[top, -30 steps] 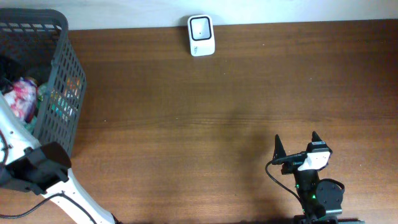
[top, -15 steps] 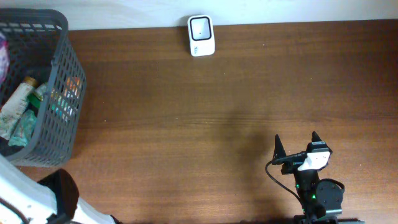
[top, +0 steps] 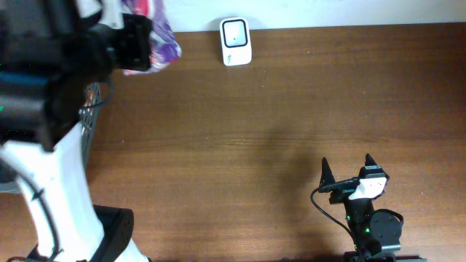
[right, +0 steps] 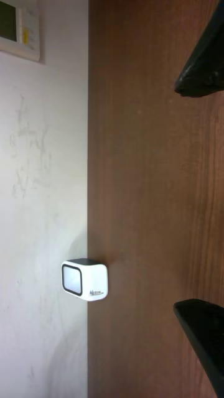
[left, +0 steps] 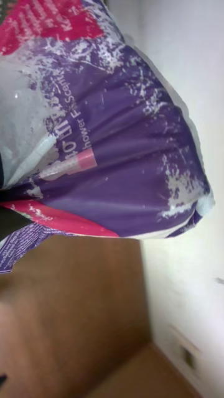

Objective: Scan the item barcode
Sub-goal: 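Lift the wipes pack out and carry it toward the scanner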

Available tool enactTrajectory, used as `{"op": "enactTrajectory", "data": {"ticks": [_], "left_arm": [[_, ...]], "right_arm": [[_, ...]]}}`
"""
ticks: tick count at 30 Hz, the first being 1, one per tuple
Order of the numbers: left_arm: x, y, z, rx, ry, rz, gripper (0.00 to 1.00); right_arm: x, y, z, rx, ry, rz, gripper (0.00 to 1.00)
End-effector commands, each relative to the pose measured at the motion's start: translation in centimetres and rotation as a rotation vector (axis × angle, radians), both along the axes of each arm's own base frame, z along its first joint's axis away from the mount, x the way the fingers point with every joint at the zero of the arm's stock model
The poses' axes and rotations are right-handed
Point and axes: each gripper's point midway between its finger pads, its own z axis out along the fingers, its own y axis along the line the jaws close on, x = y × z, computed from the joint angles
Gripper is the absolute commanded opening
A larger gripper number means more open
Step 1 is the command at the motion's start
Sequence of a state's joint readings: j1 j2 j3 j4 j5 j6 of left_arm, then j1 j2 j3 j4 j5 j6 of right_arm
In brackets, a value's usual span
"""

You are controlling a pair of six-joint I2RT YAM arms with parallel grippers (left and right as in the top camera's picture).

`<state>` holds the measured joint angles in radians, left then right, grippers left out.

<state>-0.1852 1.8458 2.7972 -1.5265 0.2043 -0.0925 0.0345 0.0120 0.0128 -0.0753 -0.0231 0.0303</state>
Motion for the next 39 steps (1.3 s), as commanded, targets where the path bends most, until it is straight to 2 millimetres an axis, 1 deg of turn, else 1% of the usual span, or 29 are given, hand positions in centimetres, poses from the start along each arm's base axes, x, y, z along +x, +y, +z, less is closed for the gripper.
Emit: {"op": "enactTrajectory", "data": {"ticks": [1, 2, 4, 6, 7, 8, 10, 12, 14, 15, 16, 17, 19, 20, 21, 23, 25, 27, 29, 32, 34, 36, 38, 39], "left_arm": [[2.0, -2.2, -6.0, 0.142, 0.138, -0.043, 0.00], [2.5, -3.4, -8.4, 0.176, 0.191, -0.086, 0.00], [3.4, -5.3, -12.3, 0.203, 0.278, -0.124, 0.00], [4.0, -7.5, -17.7, 0.243, 0.387, -0.172, 0.00], [4.3, -8.4, -20.0, 0.259, 0.428, -0.190, 0.00], [4.5, -8.9, -21.4, 0.267, 0.449, -0.200, 0.00], [5.2, -10.7, -25.7, 0.289, 0.502, -0.227, 0.00], [5.7, -11.5, -28.1, 0.293, 0.535, -0.224, 0.00], [6.4, -12.1, -31.5, 0.254, 0.619, -0.149, 0.00], [6.7, -12.2, -32.7, 0.240, 0.648, -0.120, 0.00], [6.9, -12.3, -33.9, 0.232, 0.673, -0.098, 0.03], [7.0, -12.6, -35.1, 0.229, 0.696, -0.103, 0.05], [6.7, -13.4, -36.7, 0.230, 0.729, -0.124, 0.04], [6.6, -13.8, -37.1, 0.236, 0.732, -0.132, 0.04], [6.5, -15.0, -37.2, 0.237, 0.713, -0.154, 0.05], [6.5, -16.2, -37.1, 0.235, 0.685, -0.174, 0.09], [6.5, -17.5, -36.9, 0.233, 0.656, -0.194, 0.09], [6.5, -18.0, -36.8, 0.230, 0.643, -0.202, 0.09], [6.5, -18.0, -36.8, 0.230, 0.644, -0.203, 0.27], [6.5, -18.1, -36.8, 0.231, 0.643, -0.205, 0.44], [6.7, -18.2, -36.4, 0.225, 0.634, -0.205, 0.47], [7.1, -18.3, -33.4, 0.206, 0.592, -0.205, 0.49], [7.6, -17.7, -27.9, 0.170, 0.522, -0.194, 0.50], [7.8, -16.6, -24.3, 0.144, 0.473, -0.179, 0.51]], "right_arm": [[0.0, -0.1, -0.3, 0.010, 0.006, -0.007, 0.98], [0.0, -0.1, -0.3, 0.010, 0.006, -0.006, 0.98], [0.0, -0.1, -0.3, 0.010, 0.006, -0.007, 0.98], [0.0, -0.1, -0.3, 0.010, 0.006, -0.006, 0.99], [0.0, -0.1, -0.3, 0.010, 0.006, -0.007, 0.98], [0.0, -0.1, -0.3, 0.010, 0.006, -0.007, 0.98], [0.0, -0.1, -0.3, 0.010, 0.006, -0.007, 0.98], [0.0, -0.1, -0.3, 0.010, 0.006, -0.006, 0.99], [0.0, -0.1, -0.3, 0.010, 0.006, -0.007, 0.99], [0.0, -0.1, -0.3, 0.010, 0.006, -0.007, 0.98], [0.0, -0.1, -0.3, 0.010, 0.006, -0.006, 0.99], [0.0, -0.1, -0.3, 0.010, 0.006, -0.007, 0.99], [0.0, -0.1, -0.3, 0.010, 0.006, -0.007, 0.98], [0.0, -0.1, -0.3, 0.010, 0.006, -0.006, 0.99], [0.0, -0.1, -0.3, 0.010, 0.006, -0.007, 0.99], [0.0, -0.1, -0.3, 0.010, 0.006, -0.007, 0.98], [0.0, -0.1, -0.3, 0.010, 0.006, -0.006, 0.99], [0.0, -0.1, -0.3, 0.010, 0.006, -0.006, 0.98], [0.0, -0.1, -0.3, 0.010, 0.006, -0.007, 0.98], [0.0, -0.1, -0.3, 0.010, 0.006, -0.007, 0.99], [0.0, -0.1, -0.3, 0.010, 0.006, -0.007, 0.98], [0.0, -0.1, -0.3, 0.010, 0.006, -0.006, 0.99], [0.0, -0.1, -0.3, 0.010, 0.006, -0.007, 0.99], [0.0, -0.1, -0.3, 0.010, 0.006, -0.007, 0.99]]}}
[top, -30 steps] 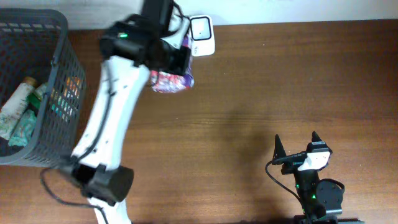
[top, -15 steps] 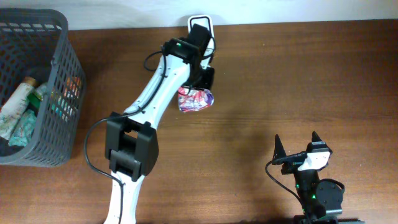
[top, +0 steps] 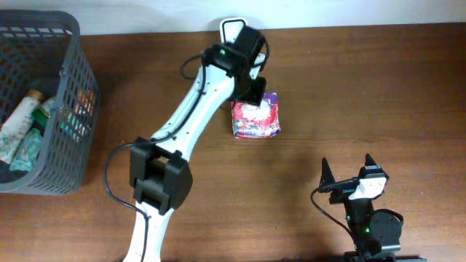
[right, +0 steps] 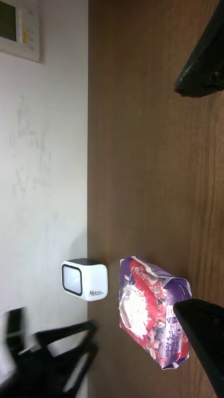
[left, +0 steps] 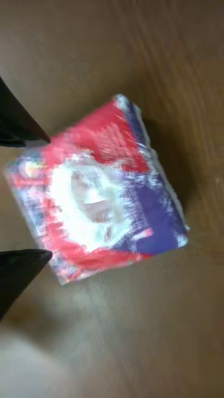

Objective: Scan the item barcode
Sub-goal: 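Lift the wipes pack out and carry it toward the scanner, then release the wipes pack on the table in front of the scanner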

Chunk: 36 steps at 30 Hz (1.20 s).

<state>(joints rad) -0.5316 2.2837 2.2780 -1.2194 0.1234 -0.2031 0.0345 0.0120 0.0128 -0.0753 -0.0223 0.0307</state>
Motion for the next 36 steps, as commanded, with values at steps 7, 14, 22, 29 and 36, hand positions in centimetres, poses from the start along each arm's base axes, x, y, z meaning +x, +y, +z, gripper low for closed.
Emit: {"op": "enactTrajectory", "data": {"ticks": [7, 14, 22, 29, 36], "left_arm": [[-1.2, 14.9, 25.6, -0.187, -0.435, 0.267, 0.86], [-4.9, 29.7, 32.4, -0.148, -0.637, 0.598, 0.99], [-9.0, 38.6, 33.3, -0.034, -0.659, 0.853, 0.99], [-8.6, 48.5, 23.6, 0.123, -0.353, 1.138, 0.99], [-8.1, 52.5, 12.4, 0.146, -0.106, 1.201, 0.93]], "right_arm": [[0.0, -0.1, -0.3, 0.009, 0.006, -0.005, 0.98], [0.0, -0.1, -0.3, 0.009, 0.006, -0.006, 0.98], [0.0, -0.1, -0.3, 0.009, 0.006, -0.006, 0.99], [0.0, -0.1, -0.3, 0.009, 0.006, -0.006, 0.99], [0.0, -0.1, -0.3, 0.009, 0.006, -0.006, 0.98]]}}
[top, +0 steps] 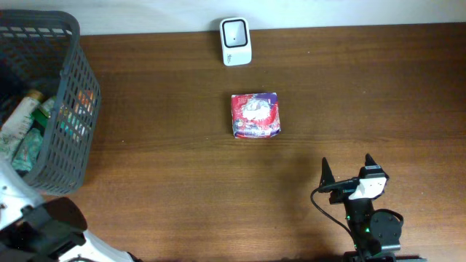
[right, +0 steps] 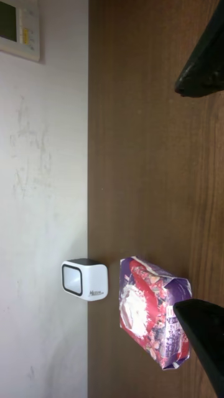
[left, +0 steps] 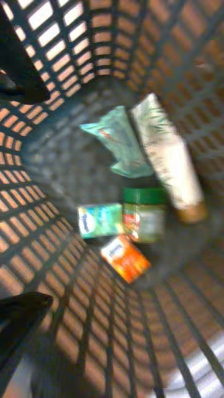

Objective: Scan the item barcode
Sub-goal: 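Release the wipes pack on the table in front of the scanner, then reach the left gripper into the basket and grasp the green tissue pack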

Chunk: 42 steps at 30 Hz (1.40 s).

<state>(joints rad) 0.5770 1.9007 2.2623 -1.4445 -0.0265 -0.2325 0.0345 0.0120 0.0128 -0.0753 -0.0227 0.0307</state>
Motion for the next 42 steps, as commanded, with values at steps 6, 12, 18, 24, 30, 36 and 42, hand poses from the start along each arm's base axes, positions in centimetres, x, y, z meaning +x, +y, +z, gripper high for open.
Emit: {"op": "enactTrajectory", "data": {"ticks": [6, 12, 18, 24, 30, 36, 42], "left_arm": [[-0.4, 5.0, -6.8, 0.194, 0.178, 0.031, 0.82], [-1.3, 4.5, -13.9, 0.218, 0.353, -0.237, 0.87], [-1.8, 5.8, -18.0, 0.327, 0.439, -0.323, 0.80], [-2.2, 7.1, -19.6, 0.376, 0.449, -0.365, 0.78], [-4.4, 8.5, -21.8, 0.344, 0.443, -0.350, 0.75], [-1.6, 8.1, -21.7, 0.350, 0.312, -0.433, 0.69], [-0.5, 8.3, -24.1, 0.327, 0.285, -0.451, 0.60]], "right_arm": [[0.0, -0.1, -0.3, 0.009, 0.006, -0.006, 0.98], [0.0, -0.1, -0.3, 0.009, 0.006, -0.006, 0.98], [0.0, -0.1, -0.3, 0.009, 0.006, -0.006, 0.99], [0.0, -0.1, -0.3, 0.009, 0.006, -0.006, 0.99], [0.0, -0.1, -0.3, 0.009, 0.006, -0.006, 0.99], [0.0, -0.1, -0.3, 0.009, 0.006, -0.006, 0.98], [0.0, -0.1, -0.3, 0.009, 0.006, -0.006, 0.99]]}}
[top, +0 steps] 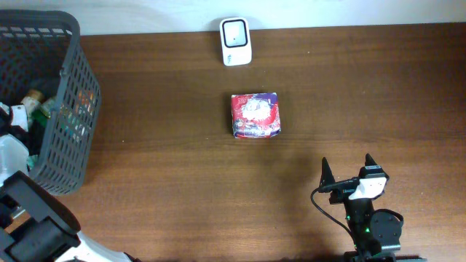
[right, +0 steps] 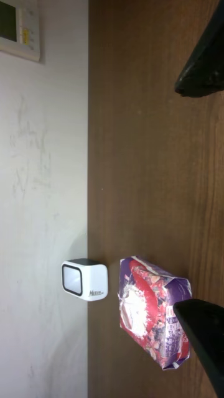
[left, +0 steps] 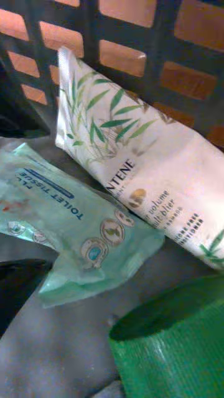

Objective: Scan the item barcode
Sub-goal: 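Reach the left gripper into the basket and grasp the green tissue pack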

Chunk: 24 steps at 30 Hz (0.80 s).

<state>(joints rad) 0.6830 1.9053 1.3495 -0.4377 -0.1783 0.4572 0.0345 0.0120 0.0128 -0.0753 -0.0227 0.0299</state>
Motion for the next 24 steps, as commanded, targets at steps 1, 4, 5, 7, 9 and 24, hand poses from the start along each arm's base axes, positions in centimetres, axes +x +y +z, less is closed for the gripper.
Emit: {"op": "enactTrajectory", "data": {"ticks": [1, 4, 5, 7, 9, 24], "left_arm": [[-0.2, -0.6, -4.1, -0.073, 0.054, -0.023, 0.58], [-0.2, -0.6, -4.7, -0.077, 0.061, -0.021, 0.16], [-0.3, -0.4, -4.4, -0.069, 0.060, -0.017, 0.03], [-0.2, -0.3, -2.9, -0.053, 0.032, -0.004, 0.00], [0.1, -0.1, 0.1, -0.042, -0.064, 0.070, 0.00], [-0.5, -15.1, 30.3, -0.452, -1.014, -0.072, 0.00]], "right_arm": [[0.0, -0.1, -0.3, 0.010, 0.006, -0.006, 0.99], [0.0, -0.1, -0.3, 0.010, 0.006, -0.006, 0.99], [0.0, -0.1, -0.3, 0.010, 0.006, -0.006, 0.98], [0.0, -0.1, -0.3, 0.010, 0.006, -0.006, 0.99], [0.0, -0.1, -0.3, 0.010, 0.006, -0.006, 0.99], [0.0, -0.1, -0.3, 0.010, 0.006, -0.006, 0.99]]}}
